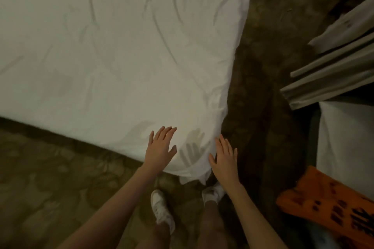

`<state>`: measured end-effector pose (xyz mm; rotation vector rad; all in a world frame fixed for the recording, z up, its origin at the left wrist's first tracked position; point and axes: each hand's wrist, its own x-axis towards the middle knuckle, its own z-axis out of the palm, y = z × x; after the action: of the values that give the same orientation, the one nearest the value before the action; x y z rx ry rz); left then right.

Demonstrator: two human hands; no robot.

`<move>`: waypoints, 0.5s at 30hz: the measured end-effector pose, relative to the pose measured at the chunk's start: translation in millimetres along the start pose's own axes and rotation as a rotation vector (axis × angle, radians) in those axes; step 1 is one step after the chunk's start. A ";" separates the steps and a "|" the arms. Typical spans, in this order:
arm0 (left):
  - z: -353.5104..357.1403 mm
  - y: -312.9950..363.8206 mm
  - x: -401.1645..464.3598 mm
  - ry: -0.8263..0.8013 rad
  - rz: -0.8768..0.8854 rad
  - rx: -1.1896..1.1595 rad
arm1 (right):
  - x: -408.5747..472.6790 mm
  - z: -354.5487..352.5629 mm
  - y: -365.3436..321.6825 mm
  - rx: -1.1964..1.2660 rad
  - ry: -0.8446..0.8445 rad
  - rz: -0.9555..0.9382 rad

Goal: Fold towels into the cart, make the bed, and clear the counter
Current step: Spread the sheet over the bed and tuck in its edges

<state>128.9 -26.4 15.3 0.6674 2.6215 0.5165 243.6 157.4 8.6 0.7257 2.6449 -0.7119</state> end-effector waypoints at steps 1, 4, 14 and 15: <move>7.3 -7.3 -8.8 -0.029 0.003 -0.003 | -6.6 12.3 0.3 -0.003 -0.023 0.014; 29.2 -18.5 -30.2 -0.080 0.020 -0.037 | -25.0 39.6 7.9 -0.014 -0.069 0.041; 102.1 -20.5 -67.9 -0.055 -0.052 -0.167 | -40.7 84.3 31.3 0.059 -0.117 -0.028; 110.5 -20.0 -70.2 -0.039 -0.069 -0.196 | -41.0 90.2 35.3 0.083 -0.118 -0.033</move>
<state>227.9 -51.1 -69.1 0.5180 2.5060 0.7198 310.8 119.5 -62.9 0.6427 2.5382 -0.8515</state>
